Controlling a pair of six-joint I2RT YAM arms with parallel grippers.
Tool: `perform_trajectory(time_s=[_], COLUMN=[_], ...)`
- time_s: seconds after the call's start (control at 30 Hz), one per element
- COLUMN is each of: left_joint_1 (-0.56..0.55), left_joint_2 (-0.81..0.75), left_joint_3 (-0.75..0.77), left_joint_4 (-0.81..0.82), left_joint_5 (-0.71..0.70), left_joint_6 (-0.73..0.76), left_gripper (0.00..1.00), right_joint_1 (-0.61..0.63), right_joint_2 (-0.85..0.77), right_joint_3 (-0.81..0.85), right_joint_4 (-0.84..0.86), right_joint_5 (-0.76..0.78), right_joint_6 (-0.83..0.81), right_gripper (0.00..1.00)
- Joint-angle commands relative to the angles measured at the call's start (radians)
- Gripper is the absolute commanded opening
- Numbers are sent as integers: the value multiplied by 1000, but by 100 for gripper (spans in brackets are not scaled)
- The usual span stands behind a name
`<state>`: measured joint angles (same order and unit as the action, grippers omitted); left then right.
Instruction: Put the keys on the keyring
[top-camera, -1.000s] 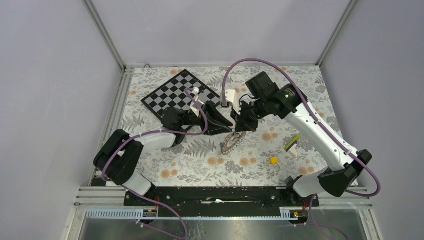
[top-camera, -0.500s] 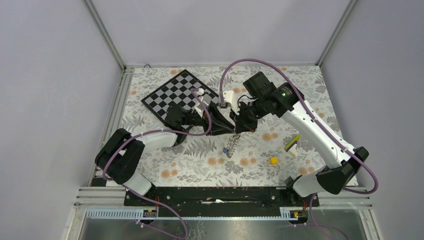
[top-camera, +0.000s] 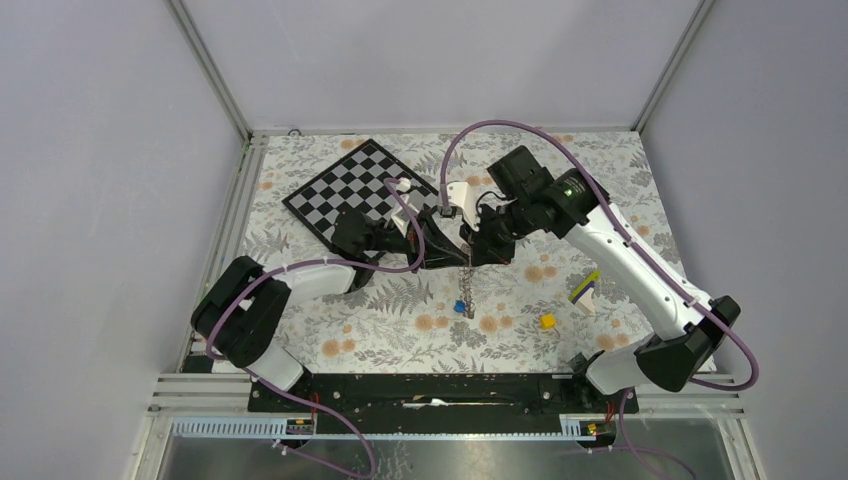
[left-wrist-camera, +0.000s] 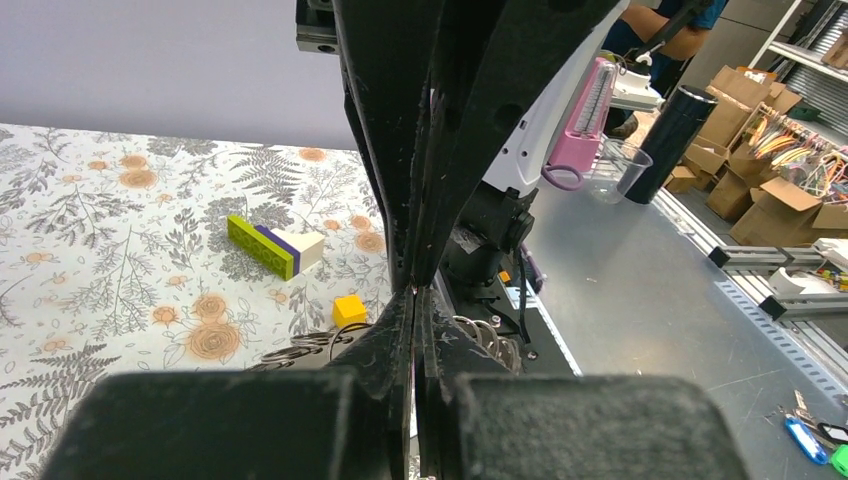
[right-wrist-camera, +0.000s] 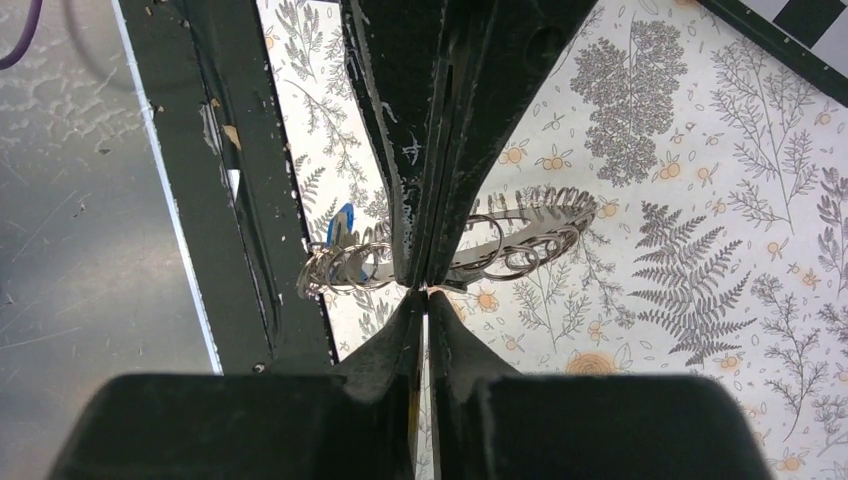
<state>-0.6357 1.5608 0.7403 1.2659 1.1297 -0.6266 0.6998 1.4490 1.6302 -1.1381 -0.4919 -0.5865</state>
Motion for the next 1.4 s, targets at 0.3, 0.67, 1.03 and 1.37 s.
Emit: perform_trajectory(time_s=[0.3,0.67,1.03,1.37], left_joint_1=[4,4,4,4], left_joint_2=[-7,-26,-36,-33], left_joint_3=[13,12,6,2], left_joint_4=[317,318,322,323], left_joint_5=[-5,-7,-13,-22], left_joint_6=[-208,-223,-234,-228], left_gripper=[0,0,0,0], right_joint_1=[-51,-72,-74,-81], right_joint_2=[-265,-312,-329,-327], right_joint_3=[-282,-390,-494,-504], right_joint_4=[361,444,537,555], right_joint_5=[-49,-214,-234,-279], right_joint_6=[60,28,34,47], right_gripper=[47,51,52,42])
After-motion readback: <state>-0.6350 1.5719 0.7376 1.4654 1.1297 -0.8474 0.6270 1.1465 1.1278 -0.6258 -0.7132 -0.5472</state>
